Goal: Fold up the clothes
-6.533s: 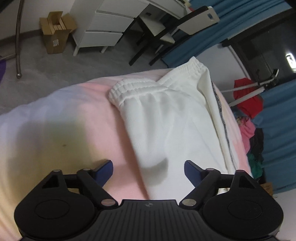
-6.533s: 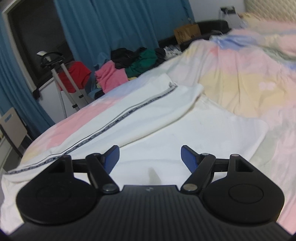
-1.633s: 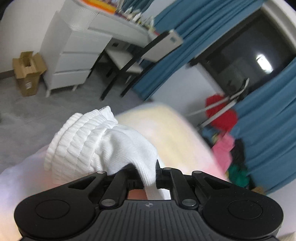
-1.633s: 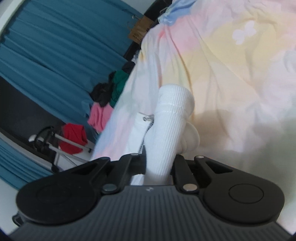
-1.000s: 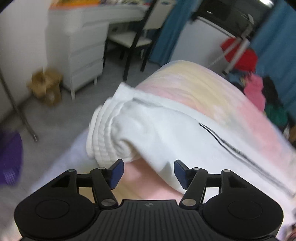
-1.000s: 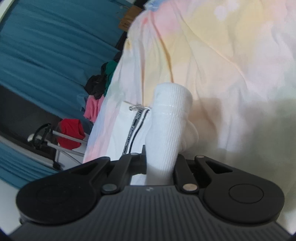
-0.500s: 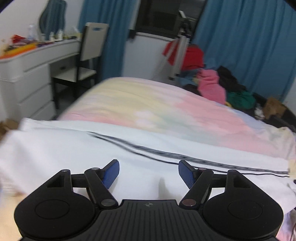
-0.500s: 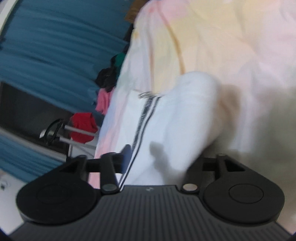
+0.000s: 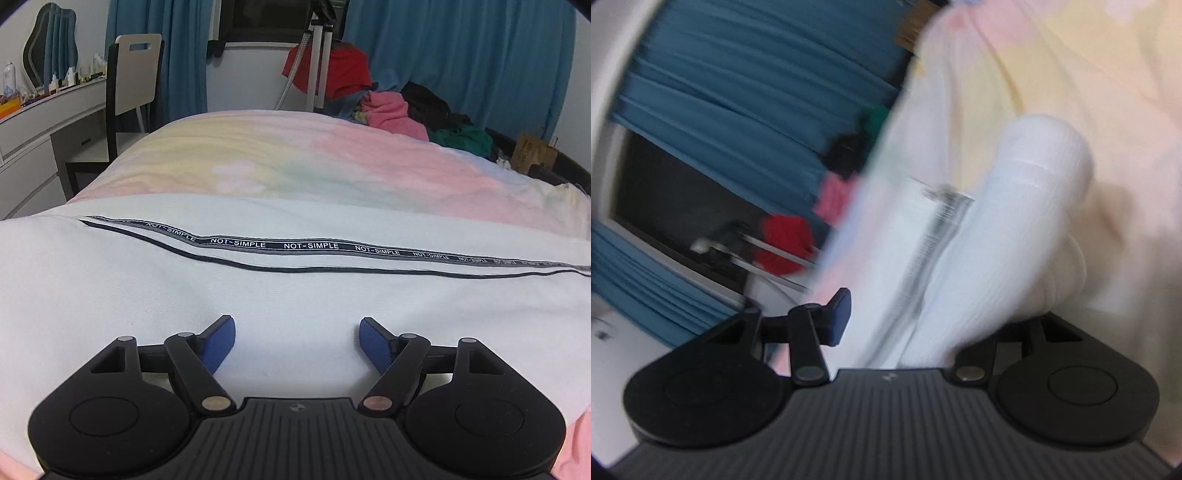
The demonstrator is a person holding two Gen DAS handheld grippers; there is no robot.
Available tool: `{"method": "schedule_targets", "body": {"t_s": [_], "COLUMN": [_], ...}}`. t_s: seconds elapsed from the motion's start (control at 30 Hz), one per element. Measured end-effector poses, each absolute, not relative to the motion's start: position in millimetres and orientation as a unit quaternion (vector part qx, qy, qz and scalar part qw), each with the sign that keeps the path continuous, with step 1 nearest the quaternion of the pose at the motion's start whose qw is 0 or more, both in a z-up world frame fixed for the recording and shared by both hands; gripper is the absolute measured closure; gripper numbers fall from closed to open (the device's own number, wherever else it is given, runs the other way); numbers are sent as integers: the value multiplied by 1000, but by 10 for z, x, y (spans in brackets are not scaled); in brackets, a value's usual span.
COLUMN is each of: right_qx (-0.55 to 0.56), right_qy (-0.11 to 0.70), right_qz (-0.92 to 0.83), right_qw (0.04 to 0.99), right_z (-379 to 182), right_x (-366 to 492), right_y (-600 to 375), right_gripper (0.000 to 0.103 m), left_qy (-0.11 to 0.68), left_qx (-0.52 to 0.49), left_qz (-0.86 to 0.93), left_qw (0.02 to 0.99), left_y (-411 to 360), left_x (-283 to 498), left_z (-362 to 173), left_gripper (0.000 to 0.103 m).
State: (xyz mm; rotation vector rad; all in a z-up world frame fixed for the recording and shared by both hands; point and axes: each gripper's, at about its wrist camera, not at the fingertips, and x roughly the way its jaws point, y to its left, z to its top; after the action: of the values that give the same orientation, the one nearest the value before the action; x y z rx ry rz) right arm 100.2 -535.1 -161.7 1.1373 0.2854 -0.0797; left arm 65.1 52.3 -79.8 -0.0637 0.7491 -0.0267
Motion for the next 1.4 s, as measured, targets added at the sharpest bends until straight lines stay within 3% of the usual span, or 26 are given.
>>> {"method": "schedule_targets", "body": {"t_s": [0.2,0.3,0.37,0.53,0.73,0.93,1.3,1.4], "right_qx": [535,513,494,434,331,138,-228,-302], "right_qy": [171,196,203,199,176,139,55,127], "right_qz": [-74,-105,-123,-155,-189,-107,66,120], "right_qw": [824,829,836,865,908,975,970,937], "right_z": [-1740,-1768,-1751,-1553,-1163,-1104,-1054,-1547], "right_x": [1079,1101,1106,1089,1058,836,413,389], "right_y": [-5382,-5372,-5341,-5198,-4884,-3619,-1236,-838], "right_gripper": [53,66,80,93,93,93,93,93], "left_qy": [363,358,351,342,349,363,262,259], "left_qx": [-22,-20,-6,14,23,-20,-88,-131], "left_qz": [-4,2,6,12,12,-1,67,67], "left_qw": [932,933,936,939,937,931,959,955], "left_y": [458,416,371,314,323,494,936,1076], "left_x": [646,650,640,647,692,775,591,577], "left_z": [-820,-853,-906,-971,-942,-762,-104,-20], "left_gripper": [24,19,17,14,12,11,8,8]}}
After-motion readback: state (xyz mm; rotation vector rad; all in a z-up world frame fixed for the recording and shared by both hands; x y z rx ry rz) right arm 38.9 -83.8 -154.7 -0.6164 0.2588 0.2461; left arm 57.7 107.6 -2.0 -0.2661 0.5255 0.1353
